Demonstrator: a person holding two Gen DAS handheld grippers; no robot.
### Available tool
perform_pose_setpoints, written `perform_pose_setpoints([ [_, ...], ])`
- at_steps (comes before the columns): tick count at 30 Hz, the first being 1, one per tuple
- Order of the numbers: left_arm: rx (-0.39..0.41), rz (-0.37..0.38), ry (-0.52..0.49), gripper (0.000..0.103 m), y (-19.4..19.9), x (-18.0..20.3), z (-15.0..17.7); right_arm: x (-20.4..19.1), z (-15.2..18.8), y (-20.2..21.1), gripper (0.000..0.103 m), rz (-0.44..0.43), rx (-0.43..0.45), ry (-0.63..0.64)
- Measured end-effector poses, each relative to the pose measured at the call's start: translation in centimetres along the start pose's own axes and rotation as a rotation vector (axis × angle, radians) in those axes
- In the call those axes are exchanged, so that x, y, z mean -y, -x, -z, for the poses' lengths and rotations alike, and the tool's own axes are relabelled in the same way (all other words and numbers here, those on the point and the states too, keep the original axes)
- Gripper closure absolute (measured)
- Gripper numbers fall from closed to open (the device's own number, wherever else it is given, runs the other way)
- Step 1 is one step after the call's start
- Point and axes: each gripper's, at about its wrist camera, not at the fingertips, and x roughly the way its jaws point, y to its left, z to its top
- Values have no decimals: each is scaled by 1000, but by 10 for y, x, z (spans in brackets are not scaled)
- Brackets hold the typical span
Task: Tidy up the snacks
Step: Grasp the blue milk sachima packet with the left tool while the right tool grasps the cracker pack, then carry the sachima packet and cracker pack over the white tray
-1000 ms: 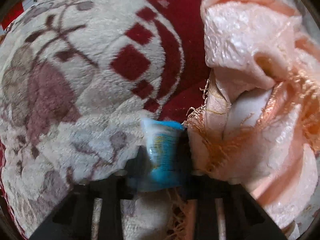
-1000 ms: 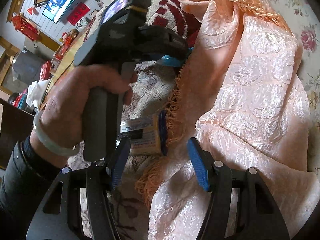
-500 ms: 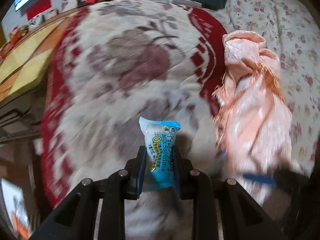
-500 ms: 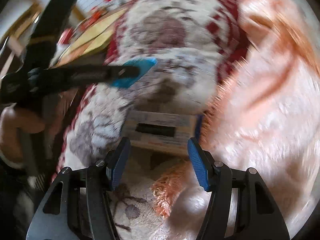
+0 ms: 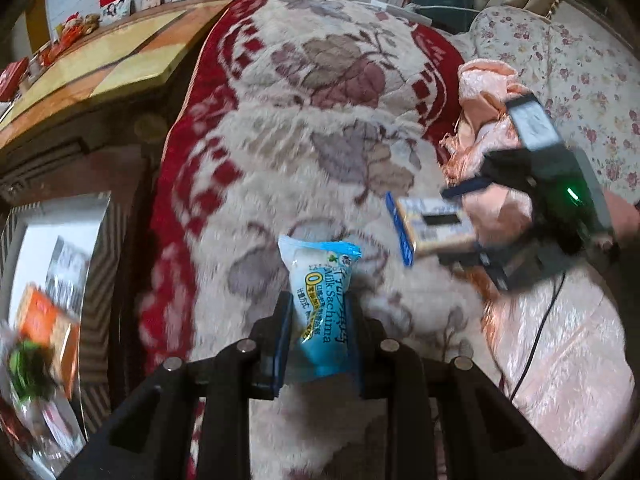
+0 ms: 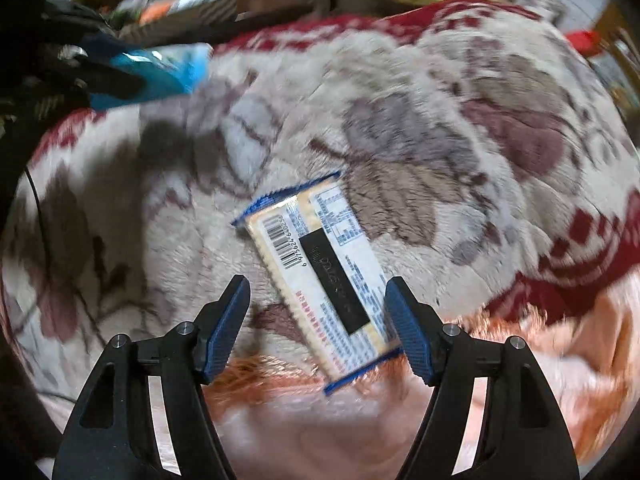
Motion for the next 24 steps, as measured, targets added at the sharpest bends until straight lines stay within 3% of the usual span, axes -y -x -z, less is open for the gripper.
perform_pose_setpoints([
  [3,-19,-16,19,76,-3,-6,11,15,-6,-17,32,-23,-4,-58],
  [6,-28,-26,56,76,-6,-14,21,27,-2,-27,34,-69,17,-262],
  [7,-31,-27,68,76,-6,-16,24,23,-1,-24,43,-57,20,-267],
  [9,-28,-22,80,76,-5,-19,30,12,1,-15,49,-32,22,-283],
  [13,-12,-36,82,76,3,-19,42,-15,-2,6,49,-36,54,-361],
  [19,15,-36,98,76,21,-27,60,-59,-2,42,49,-71,236,-558],
  [24,40,-70,99,76,34,-30,73,-98,-6,41,49,-59,292,-689],
])
